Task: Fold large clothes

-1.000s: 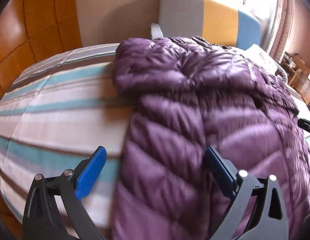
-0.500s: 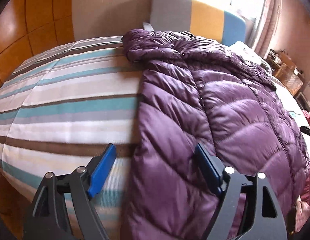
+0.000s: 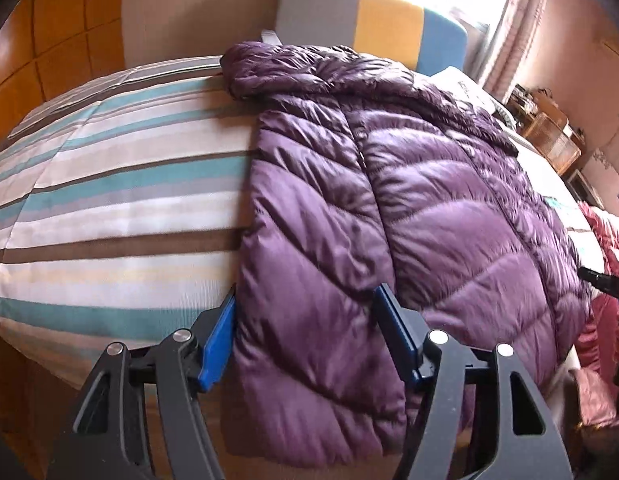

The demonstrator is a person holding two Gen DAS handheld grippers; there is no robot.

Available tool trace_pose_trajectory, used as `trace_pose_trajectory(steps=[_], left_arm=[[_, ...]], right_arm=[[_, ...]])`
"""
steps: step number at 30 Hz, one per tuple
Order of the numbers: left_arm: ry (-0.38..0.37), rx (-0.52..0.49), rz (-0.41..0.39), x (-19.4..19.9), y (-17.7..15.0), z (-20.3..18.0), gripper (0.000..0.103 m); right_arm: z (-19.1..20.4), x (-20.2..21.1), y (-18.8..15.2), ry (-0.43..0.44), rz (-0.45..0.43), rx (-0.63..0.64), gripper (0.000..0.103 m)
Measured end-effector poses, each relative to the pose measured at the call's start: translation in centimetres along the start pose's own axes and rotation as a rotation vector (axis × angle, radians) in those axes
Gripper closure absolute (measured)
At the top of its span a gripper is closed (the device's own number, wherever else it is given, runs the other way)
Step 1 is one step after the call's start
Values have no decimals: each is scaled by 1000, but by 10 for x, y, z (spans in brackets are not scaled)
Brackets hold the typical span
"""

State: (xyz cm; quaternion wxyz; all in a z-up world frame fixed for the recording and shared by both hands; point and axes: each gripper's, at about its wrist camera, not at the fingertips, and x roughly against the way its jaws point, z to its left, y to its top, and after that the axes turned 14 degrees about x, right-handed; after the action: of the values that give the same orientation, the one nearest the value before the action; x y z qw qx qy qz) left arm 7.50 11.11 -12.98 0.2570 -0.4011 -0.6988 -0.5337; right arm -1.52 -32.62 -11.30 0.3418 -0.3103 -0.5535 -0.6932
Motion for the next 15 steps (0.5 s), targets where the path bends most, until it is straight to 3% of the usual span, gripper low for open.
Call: trace_pose_trajectory(steps=[7, 8, 12, 15], left_arm=[[26, -66, 17, 5, -13, -7, 46], [33, -70, 18, 6, -13, -8, 51], [41, -72, 34, 7, -16, -12, 78], [31, -72, 40, 10, -17, -13, 92]], right_arm=[[10, -2, -10, -5, -4, 49, 60], [12, -1, -10, -10, -5, 62, 62], [20, -1, -7, -8, -5, 108, 88], [24, 4, -5, -7, -30, 131, 94]])
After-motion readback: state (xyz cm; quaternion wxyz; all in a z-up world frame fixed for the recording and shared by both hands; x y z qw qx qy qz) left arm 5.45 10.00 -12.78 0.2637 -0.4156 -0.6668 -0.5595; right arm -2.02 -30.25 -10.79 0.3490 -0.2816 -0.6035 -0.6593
